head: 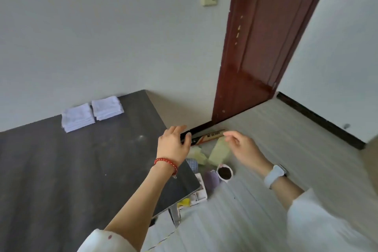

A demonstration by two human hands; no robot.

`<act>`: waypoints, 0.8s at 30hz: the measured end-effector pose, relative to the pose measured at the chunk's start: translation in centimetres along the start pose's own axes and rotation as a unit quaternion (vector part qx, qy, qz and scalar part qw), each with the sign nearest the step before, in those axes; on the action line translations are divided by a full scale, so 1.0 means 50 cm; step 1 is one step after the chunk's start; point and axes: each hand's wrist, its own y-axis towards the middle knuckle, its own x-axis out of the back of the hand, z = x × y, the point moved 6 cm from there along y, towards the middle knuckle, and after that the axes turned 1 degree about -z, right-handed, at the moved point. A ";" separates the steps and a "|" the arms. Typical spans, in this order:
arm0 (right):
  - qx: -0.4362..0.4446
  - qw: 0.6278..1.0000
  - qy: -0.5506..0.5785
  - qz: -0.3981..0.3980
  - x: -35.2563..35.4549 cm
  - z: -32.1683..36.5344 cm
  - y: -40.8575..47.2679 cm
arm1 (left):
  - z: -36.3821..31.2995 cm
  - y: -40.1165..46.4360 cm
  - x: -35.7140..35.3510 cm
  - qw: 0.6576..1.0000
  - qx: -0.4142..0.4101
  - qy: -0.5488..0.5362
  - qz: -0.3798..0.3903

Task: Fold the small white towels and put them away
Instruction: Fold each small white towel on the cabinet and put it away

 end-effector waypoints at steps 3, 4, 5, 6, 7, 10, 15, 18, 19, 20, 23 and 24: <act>-0.068 0.996 -0.020 -0.055 0.161 -0.144 -0.113 | -0.183 -0.027 -0.156 0.994 -0.069 -0.019 0.083; -0.090 0.993 -0.022 -0.077 0.217 -0.191 -0.152 | -0.251 -0.041 -0.208 0.989 -0.099 -0.024 0.107; -0.113 0.988 -0.022 -0.103 0.281 -0.240 -0.196 | -0.327 -0.058 -0.263 0.982 -0.134 -0.031 0.131; -0.136 0.982 -0.021 -0.130 0.344 -0.285 -0.241 | -0.403 -0.077 -0.318 0.973 -0.166 -0.036 0.154; -0.158 0.975 -0.020 -0.157 0.409 -0.332 -0.288 | -0.485 -0.101 -0.373 0.964 -0.197 -0.041 0.175; -0.222 0.949 -0.030 -0.224 0.599 -0.463 -0.436 | -0.729 -0.194 -0.530 0.930 -0.284 -0.065 0.227; -0.326 0.887 -0.049 -0.322 0.881 -0.651 -0.703 | -1.084 -0.403 -0.761 0.864 -0.368 -0.092 0.330; -0.373 0.848 -0.071 -0.370 1.020 -0.746 -0.840 | -1.252 -0.518 -0.861 0.827 -0.400 -0.104 0.380; -0.387 0.835 -0.073 -0.384 1.057 -0.773 -0.875 | -1.297 -0.548 -0.890 0.816 -0.409 -0.107 0.394; -0.397 0.824 -0.074 -0.398 1.090 -0.801 -0.905 | -1.339 -0.573 -0.918 0.806 -0.418 -0.110 0.405; -0.418 0.800 -0.068 -0.425 1.171 -0.886 -0.960 | -1.445 -0.611 -1.007 0.785 -0.439 -0.111 0.422; -0.423 0.795 -0.064 -0.429 1.195 -0.915 -0.968 | -1.477 -0.615 -1.040 0.781 -0.443 -0.108 0.427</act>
